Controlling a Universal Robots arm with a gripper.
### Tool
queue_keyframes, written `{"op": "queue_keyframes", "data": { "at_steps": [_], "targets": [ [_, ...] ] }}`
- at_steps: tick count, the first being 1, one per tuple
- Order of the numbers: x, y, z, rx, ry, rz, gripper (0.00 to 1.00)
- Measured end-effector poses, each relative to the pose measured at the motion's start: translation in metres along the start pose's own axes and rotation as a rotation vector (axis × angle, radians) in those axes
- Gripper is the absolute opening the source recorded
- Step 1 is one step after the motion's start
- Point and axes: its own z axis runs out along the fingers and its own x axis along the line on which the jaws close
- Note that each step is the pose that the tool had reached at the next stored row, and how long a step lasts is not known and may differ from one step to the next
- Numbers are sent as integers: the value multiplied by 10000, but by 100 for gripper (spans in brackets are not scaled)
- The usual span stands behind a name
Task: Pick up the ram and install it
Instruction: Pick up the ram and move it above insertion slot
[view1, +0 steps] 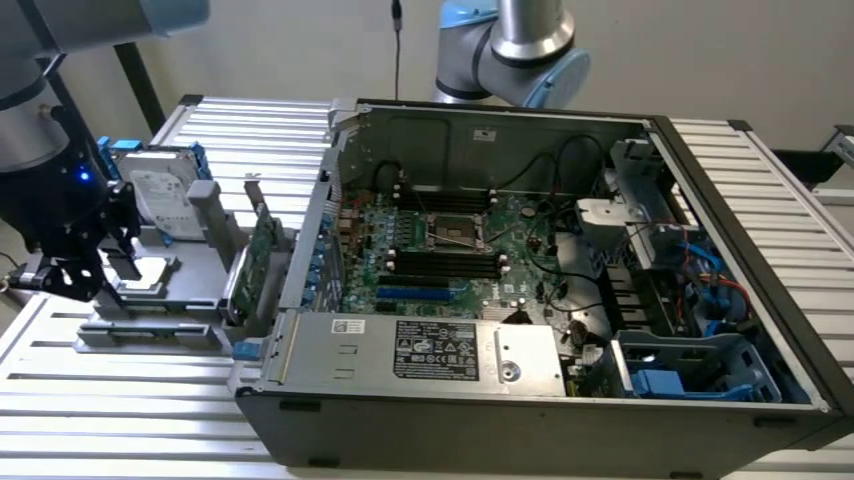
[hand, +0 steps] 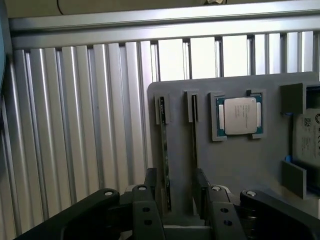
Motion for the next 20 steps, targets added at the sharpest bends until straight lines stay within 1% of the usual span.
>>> {"op": "queue_keyframes", "data": {
  "at_steps": [8, 20],
  "targets": [
    [16, -4, 146, 2, -2, -108, 42],
    [57, -10, 354, 2, -44, -319, 42]
  ]
}}
